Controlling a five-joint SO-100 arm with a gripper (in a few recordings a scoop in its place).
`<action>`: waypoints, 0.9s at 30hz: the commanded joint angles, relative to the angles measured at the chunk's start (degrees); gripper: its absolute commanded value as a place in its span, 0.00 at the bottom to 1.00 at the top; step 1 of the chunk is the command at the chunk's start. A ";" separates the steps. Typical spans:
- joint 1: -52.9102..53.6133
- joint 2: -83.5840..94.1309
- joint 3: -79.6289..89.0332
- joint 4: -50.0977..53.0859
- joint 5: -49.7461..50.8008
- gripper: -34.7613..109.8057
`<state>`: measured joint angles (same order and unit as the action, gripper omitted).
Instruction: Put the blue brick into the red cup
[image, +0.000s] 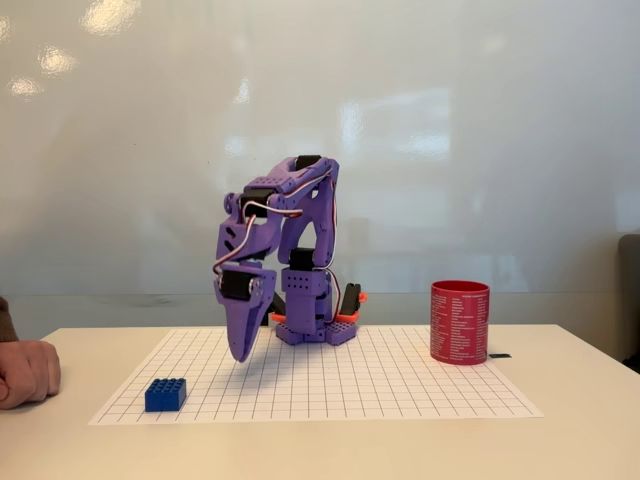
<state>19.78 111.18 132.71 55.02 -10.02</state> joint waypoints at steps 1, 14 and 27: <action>-0.09 -1.05 -4.04 -2.64 -2.20 0.24; 0.09 -6.59 -9.93 -6.59 -11.87 0.24; 9.14 -10.37 -13.54 -4.31 -17.75 0.24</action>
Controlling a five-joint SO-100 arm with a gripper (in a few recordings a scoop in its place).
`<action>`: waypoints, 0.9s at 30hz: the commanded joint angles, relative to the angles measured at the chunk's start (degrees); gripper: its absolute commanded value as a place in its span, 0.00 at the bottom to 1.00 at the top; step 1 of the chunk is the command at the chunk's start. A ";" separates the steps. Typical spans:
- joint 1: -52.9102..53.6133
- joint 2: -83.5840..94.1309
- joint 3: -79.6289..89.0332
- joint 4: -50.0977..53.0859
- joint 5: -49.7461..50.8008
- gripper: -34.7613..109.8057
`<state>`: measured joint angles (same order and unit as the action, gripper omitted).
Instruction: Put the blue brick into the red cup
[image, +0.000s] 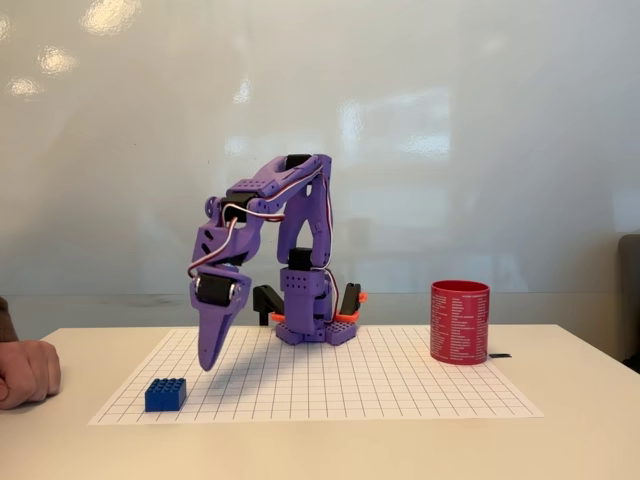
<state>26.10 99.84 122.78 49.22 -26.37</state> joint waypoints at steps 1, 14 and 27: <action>3.69 0.79 -3.60 2.02 -1.76 0.24; 3.96 -0.79 -3.69 9.40 -23.12 0.24; 3.69 -3.25 -8.61 1.93 -24.17 0.24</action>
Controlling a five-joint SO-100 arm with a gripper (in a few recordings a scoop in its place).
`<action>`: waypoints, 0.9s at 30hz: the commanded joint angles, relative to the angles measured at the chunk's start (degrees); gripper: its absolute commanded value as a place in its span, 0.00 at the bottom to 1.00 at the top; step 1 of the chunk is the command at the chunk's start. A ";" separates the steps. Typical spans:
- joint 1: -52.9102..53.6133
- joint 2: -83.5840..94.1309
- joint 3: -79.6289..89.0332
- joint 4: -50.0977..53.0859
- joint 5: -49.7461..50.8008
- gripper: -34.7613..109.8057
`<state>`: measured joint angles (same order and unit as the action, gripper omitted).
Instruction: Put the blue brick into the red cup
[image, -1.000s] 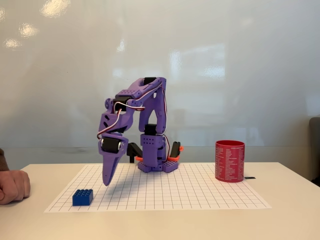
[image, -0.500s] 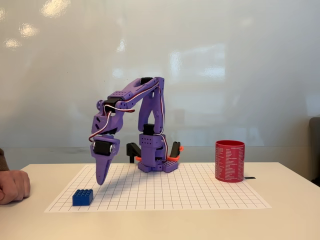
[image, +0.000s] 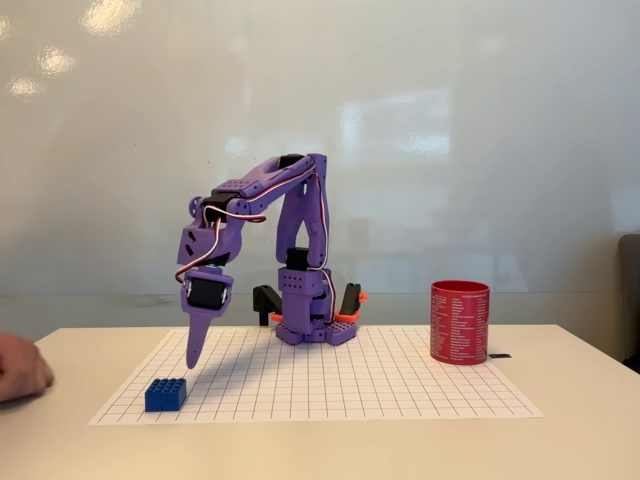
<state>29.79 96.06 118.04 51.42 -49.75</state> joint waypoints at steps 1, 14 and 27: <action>-0.35 0.00 -3.87 -0.26 -0.79 0.24; 3.52 -0.88 -4.48 -0.18 3.08 0.61; 4.04 -6.33 -8.61 0.09 -3.16 0.61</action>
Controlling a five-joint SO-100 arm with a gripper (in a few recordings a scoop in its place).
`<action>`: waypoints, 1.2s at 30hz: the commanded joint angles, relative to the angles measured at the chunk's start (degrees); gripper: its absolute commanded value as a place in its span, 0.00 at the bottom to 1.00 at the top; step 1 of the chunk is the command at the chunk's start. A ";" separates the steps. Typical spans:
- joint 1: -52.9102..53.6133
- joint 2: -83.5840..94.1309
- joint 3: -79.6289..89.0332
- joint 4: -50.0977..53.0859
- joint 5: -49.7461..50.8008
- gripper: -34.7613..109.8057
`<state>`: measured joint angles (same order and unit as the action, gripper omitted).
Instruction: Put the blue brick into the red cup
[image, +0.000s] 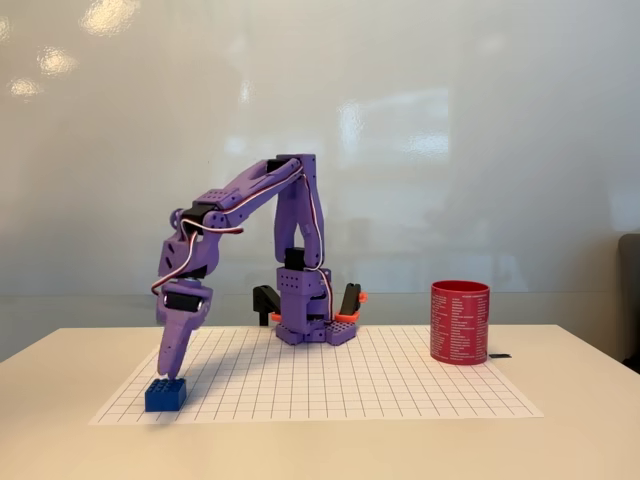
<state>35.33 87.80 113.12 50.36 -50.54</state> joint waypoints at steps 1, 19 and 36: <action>-2.55 2.29 -3.69 1.85 -3.60 0.61; -2.90 4.22 -4.83 -0.44 16.96 0.60; -9.84 -0.53 -6.86 11.34 41.92 0.59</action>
<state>26.81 85.87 109.95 59.15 -6.94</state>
